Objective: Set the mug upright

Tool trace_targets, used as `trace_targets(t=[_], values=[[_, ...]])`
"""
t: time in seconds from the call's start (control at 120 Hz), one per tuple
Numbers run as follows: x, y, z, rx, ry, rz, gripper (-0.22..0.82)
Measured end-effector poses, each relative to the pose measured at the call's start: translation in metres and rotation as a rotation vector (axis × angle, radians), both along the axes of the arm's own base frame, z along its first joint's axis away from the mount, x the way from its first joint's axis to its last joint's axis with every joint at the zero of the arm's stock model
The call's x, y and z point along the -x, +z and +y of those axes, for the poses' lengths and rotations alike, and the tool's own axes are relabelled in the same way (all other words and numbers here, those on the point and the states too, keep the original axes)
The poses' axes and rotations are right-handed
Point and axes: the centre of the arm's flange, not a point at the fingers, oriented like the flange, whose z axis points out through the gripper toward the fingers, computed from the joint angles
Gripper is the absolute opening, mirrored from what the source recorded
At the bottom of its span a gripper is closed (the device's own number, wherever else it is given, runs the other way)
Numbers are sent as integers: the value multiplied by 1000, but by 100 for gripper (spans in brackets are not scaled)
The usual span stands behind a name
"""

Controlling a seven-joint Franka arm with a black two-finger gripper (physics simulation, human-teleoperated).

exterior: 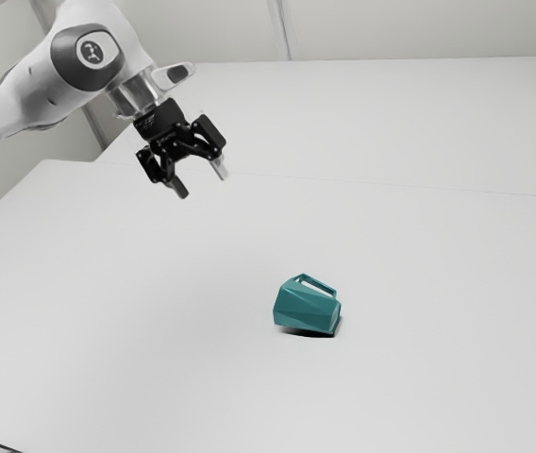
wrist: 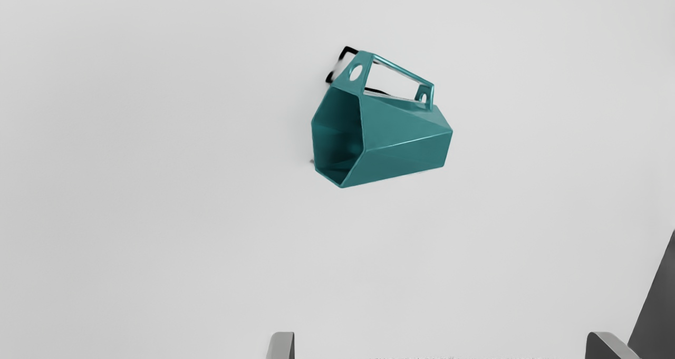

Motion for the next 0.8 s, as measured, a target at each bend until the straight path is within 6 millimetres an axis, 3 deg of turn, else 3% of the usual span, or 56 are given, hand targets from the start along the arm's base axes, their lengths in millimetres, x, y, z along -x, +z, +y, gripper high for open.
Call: trace_targets(t=[0.317, 0.508, 0.708, 0.8], values=[[12, -100, -38, 243, -28, -43, 60], [20, -146, -70, 355, -52, -95, 60], [14, -174, -44, 418, -18, -163, 60], [13, -184, -42, 432, -32, -184, 60]])
